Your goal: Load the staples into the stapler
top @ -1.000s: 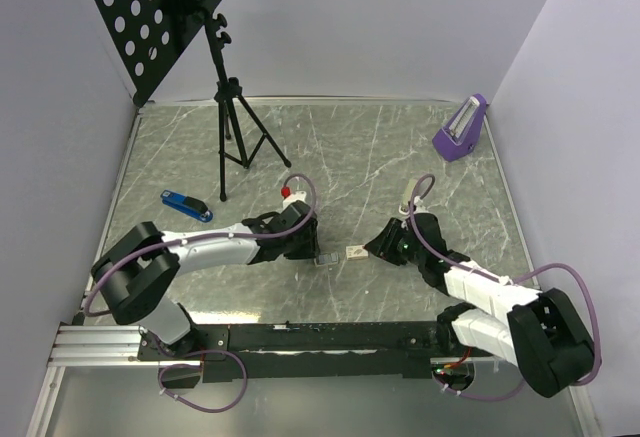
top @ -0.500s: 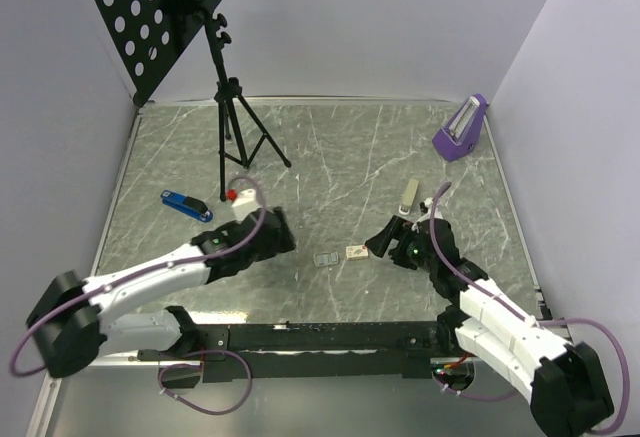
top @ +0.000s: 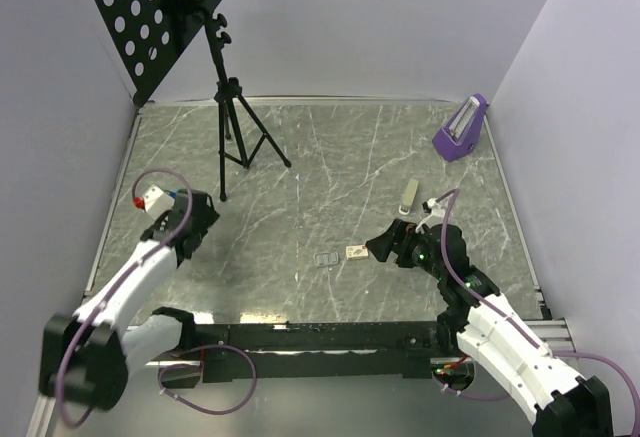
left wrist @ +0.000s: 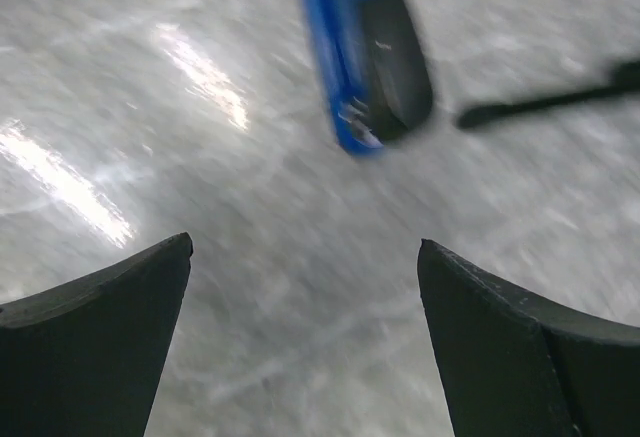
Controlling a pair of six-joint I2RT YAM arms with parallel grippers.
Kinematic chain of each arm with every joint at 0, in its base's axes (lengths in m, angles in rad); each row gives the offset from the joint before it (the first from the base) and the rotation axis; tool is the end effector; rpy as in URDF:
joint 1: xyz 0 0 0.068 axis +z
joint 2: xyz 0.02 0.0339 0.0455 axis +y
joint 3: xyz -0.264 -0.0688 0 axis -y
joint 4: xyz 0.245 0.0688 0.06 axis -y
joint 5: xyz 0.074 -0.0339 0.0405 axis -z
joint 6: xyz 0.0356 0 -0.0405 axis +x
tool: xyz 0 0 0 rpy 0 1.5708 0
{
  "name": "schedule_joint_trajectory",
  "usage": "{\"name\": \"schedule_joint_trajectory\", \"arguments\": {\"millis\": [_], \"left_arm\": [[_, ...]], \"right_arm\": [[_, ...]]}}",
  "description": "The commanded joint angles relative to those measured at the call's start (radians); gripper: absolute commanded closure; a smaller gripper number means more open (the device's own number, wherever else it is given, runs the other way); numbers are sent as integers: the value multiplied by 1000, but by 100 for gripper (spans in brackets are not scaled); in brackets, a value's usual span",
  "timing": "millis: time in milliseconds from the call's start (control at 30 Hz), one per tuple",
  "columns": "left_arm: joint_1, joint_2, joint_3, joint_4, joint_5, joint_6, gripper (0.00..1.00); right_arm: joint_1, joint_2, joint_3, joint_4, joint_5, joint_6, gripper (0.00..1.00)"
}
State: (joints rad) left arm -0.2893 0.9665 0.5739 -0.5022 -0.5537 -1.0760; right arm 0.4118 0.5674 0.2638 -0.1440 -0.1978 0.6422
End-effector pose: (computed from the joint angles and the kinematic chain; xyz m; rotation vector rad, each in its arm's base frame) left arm 0.1822 -0.0347 0.2111 -1.0866 2.0230 -0.0029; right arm 0.1322 0.0654 0.1923 0.1119 2.1162 0.8507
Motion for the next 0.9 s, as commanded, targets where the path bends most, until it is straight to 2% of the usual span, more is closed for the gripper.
{"name": "schedule_joint_trajectory", "arguments": {"millis": [0,167,367,533,633,667,733,767,867], "left_arm": [[148,167,89,97,97,70,1],[180,323,223,116,37,88,1],[185,434,310,126,54,82,4],[200,512,307,125,43,54,16],[202,554,316,116,60,57,31],[202,560,319,113,70,62,46],[200,569,330,99,110,70,61],[197,569,333,76,121,73,73],[173,549,328,27,153,67,85]], "right_arm": [[1,26,58,30,-29,-73,0],[-1,75,87,82,-68,-128,0],[1,160,97,139,-114,-136,0],[-1,184,57,216,-135,-121,0],[-1,184,43,221,-132,-122,0],[-1,178,41,219,-130,-124,0],[-1,170,38,213,-121,-130,0],[-1,161,37,213,-118,-131,0],[1,143,25,219,-104,-141,0]]}}
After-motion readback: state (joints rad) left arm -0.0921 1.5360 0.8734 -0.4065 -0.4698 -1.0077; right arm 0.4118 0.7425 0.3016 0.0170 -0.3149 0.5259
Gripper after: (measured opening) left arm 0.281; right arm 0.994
